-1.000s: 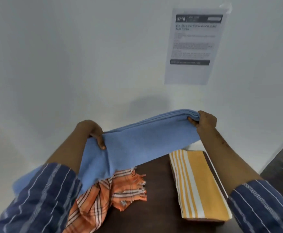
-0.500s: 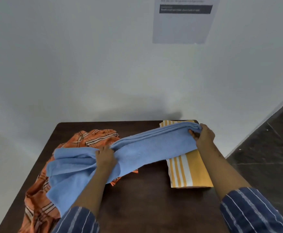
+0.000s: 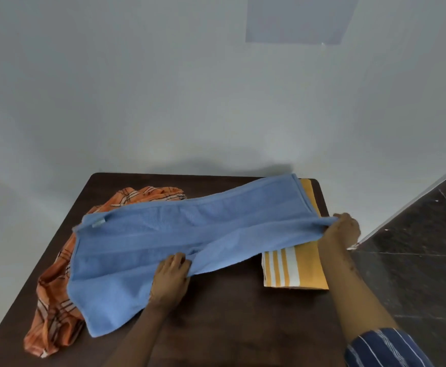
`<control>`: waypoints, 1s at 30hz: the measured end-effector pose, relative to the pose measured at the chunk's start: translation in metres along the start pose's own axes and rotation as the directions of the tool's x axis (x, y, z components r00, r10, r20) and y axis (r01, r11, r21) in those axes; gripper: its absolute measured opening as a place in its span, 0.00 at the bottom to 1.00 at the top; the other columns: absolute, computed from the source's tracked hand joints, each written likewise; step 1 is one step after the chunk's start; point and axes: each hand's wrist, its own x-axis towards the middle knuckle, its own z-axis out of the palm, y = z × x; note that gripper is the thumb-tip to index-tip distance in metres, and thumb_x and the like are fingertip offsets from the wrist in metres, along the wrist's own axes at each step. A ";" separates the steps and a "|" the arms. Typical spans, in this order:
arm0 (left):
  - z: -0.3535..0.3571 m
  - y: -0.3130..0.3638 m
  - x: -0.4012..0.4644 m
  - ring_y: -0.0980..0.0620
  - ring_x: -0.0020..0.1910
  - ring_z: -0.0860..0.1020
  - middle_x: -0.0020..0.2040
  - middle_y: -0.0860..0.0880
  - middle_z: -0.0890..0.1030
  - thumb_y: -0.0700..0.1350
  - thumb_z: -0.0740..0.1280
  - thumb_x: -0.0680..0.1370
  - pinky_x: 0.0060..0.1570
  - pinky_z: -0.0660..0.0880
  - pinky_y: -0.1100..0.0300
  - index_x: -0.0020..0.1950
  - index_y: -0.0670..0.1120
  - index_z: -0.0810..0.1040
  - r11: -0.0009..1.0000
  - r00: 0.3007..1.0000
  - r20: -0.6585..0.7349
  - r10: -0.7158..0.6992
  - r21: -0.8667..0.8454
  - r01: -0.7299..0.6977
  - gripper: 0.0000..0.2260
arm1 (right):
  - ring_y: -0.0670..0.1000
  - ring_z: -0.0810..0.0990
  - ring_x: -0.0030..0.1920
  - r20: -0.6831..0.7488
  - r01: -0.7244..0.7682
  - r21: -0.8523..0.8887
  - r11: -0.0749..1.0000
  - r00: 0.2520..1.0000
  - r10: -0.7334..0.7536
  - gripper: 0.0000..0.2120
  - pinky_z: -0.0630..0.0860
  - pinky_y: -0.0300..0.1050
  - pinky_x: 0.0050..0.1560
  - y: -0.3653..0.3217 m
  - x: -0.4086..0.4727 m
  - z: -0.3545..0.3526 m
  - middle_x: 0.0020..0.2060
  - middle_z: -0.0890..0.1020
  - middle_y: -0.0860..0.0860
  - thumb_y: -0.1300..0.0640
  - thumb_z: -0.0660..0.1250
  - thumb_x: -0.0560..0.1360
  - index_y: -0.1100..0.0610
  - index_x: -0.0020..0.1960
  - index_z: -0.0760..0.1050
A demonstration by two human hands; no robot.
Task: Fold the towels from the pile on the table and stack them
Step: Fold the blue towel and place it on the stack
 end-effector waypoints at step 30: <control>-0.039 -0.045 -0.117 0.45 0.38 0.78 0.43 0.42 0.79 0.39 0.71 0.73 0.44 0.78 0.50 0.55 0.40 0.73 -0.476 -0.116 0.488 -0.865 -0.723 0.501 0.13 | 0.58 0.58 0.73 0.971 0.962 0.182 -0.202 -0.145 0.189 0.43 0.60 0.57 0.66 0.143 -0.231 0.113 0.75 0.55 0.56 0.51 0.73 0.68 0.55 0.76 0.54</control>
